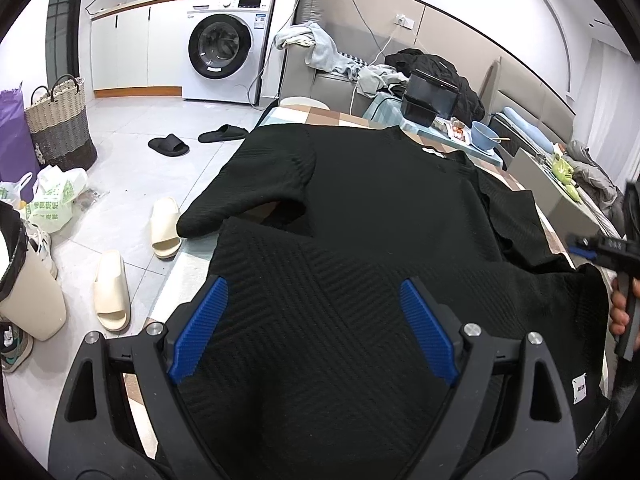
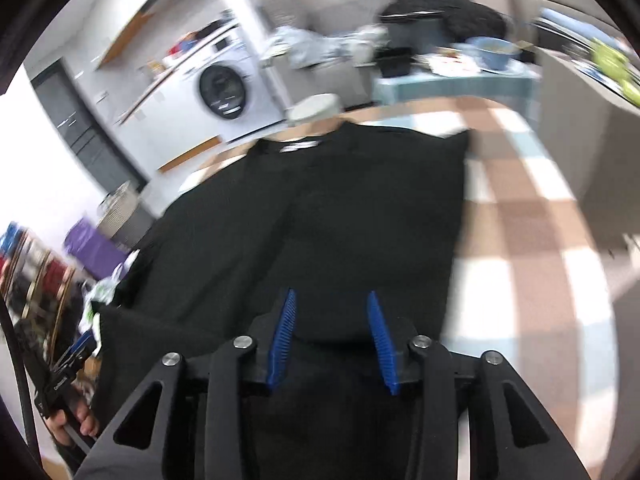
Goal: Fold small clothes
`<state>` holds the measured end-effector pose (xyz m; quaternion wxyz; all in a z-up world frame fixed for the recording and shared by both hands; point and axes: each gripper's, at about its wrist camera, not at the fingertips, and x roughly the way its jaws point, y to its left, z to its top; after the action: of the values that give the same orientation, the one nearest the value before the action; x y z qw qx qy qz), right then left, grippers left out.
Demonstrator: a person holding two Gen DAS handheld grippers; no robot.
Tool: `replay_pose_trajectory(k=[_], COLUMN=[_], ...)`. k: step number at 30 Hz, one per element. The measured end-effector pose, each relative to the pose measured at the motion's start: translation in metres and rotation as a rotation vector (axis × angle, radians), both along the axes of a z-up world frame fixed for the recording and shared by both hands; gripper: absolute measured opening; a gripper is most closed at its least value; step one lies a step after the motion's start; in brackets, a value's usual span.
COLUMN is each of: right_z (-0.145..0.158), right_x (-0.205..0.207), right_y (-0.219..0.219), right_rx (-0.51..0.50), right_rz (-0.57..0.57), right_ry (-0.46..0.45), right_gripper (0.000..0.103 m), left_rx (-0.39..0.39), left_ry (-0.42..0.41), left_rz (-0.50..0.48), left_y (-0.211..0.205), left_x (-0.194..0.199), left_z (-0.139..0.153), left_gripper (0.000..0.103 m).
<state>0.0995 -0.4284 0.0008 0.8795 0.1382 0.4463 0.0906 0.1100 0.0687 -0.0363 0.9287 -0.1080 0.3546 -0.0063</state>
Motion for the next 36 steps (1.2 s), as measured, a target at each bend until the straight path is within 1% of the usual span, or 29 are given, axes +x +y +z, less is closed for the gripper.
replay_pose_trajectory(k=[2,3,6,7,10,12,14,15,16,17,19,22,26,27,29,30,32,33,34,36], right_z=[-0.007,-0.014,-0.034,-0.041,-0.05,-0.052,-0.055,-0.057,-0.057,-0.058,-0.058,-0.055,-0.053,-0.052,-0.05,-0.049,-0.048,-0.047,-0.046,-0.042], right_x=[-0.013,-0.02,-0.039,-0.045,-0.049,-0.051,-0.054,-0.054,-0.056,-0.056,-0.057,-0.061,-0.065,-0.065,-0.066,-0.066,-0.065,-0.066,-0.068,-0.072], right_y=[-0.019,-0.03,-0.045,-0.045,-0.04,-0.034,-0.028,-0.023,-0.018,-0.015,-0.018,-0.034,-0.065,-0.071,-0.07,-0.066,-0.06,-0.059,-0.057,-0.055], right_rx=[-0.006,0.008,0.077,0.087,0.095,0.091,0.07,0.044,0.013,-0.015,-0.012,-0.014,-0.031,-0.031,-0.037,-0.05,-0.062,-0.053,-0.034,-0.038], right_rz=[-0.066,-0.089,-0.086,-0.084,-0.07,-0.059,-0.046,-0.037,-0.021,-0.01,-0.003,-0.022,-0.093,-0.097,-0.066,-0.059,-0.049,-0.047,-0.048,-0.056], right_ry=[0.031,0.058,0.097,0.104,0.104,0.085,0.066,0.051,0.046,0.048,0.039,0.028,0.026,0.023,0.03,0.028,0.031,0.028,0.015,0.002], right_gripper=[0.042,0.044,0.05,0.05,0.052,0.055,0.055,0.047,0.025,0.02,0.014,0.012,0.012,0.012,0.015,0.019,0.037,0.053,0.056,0.056], left_rx=[-0.007,-0.013,-0.033,-0.035,-0.031,-0.022,-0.012,-0.009,-0.009,-0.01,-0.007,-0.002,0.015,0.017,0.014,0.007,-0.025,-0.045,-0.068,-0.116], left_ry=[0.005,0.008,0.016,0.017,0.018,0.011,0.007,0.008,0.011,0.014,0.018,0.031,0.027,0.025,0.02,0.022,0.036,0.035,0.034,0.045], left_rz=[0.0,-0.003,-0.005,-0.005,-0.006,-0.01,-0.012,-0.011,-0.009,-0.007,0.001,0.021,0.038,0.044,0.063,0.073,0.104,0.113,0.112,0.067], left_y=[0.0,0.0,0.002,0.002,0.0,-0.003,-0.004,-0.004,-0.004,-0.004,-0.002,0.003,0.015,0.018,0.025,0.027,0.038,0.041,0.043,0.041], left_x=[0.002,0.003,0.005,0.005,0.005,0.003,0.0,-0.001,-0.001,-0.002,-0.004,-0.01,-0.021,-0.022,-0.021,-0.02,-0.014,-0.012,-0.011,-0.007], left_z=[-0.002,-0.003,-0.007,-0.008,-0.009,-0.008,-0.009,-0.009,-0.009,-0.01,-0.01,-0.006,0.002,0.004,0.006,0.005,0.003,0.003,0.001,-0.005], left_gripper=[0.087,0.087,0.087,0.087,0.087,0.087,0.087,0.087,0.087,0.087,0.087,0.087,0.088,0.088,0.088,0.088,0.088,0.088,0.088,0.088])
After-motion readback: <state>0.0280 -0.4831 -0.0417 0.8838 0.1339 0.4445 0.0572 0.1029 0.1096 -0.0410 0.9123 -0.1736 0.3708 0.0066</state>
